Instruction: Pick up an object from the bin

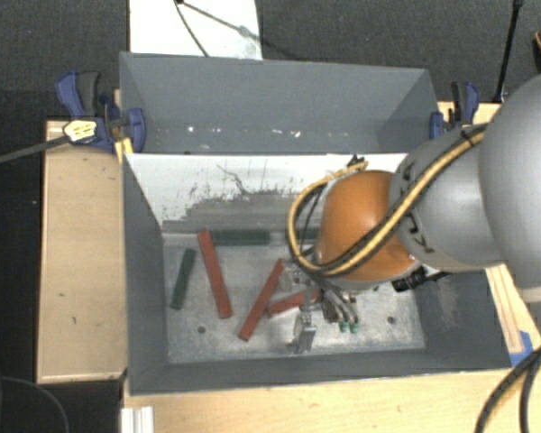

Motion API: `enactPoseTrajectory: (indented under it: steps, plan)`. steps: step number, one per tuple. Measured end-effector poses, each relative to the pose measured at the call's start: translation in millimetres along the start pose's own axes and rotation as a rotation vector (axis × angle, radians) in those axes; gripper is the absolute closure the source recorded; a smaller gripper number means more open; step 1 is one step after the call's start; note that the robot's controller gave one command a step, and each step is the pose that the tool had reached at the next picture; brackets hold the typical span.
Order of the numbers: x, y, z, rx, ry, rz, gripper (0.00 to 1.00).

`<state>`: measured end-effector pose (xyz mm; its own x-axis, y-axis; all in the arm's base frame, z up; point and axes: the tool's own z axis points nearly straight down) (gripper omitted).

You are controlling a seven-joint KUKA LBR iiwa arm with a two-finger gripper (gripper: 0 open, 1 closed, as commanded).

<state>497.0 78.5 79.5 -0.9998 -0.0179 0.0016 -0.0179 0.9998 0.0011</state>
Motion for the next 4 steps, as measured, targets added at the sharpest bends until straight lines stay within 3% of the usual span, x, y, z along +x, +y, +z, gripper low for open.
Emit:
enactPoseTrajectory:
  steps: [1,2,3,4]
  plan:
    - [-43.7,-11.1,8.9,0.000,-0.007,0.071,0.00]
    - [-55.7,-77.0,5.1,0.004,-0.008,0.041,0.00]
    - [-55.1,-72.0,5.5,0.000,-0.006,0.038,1.00]
    - [-48.4,-78.5,-145.9,0.000,-0.013,0.071,1.00]
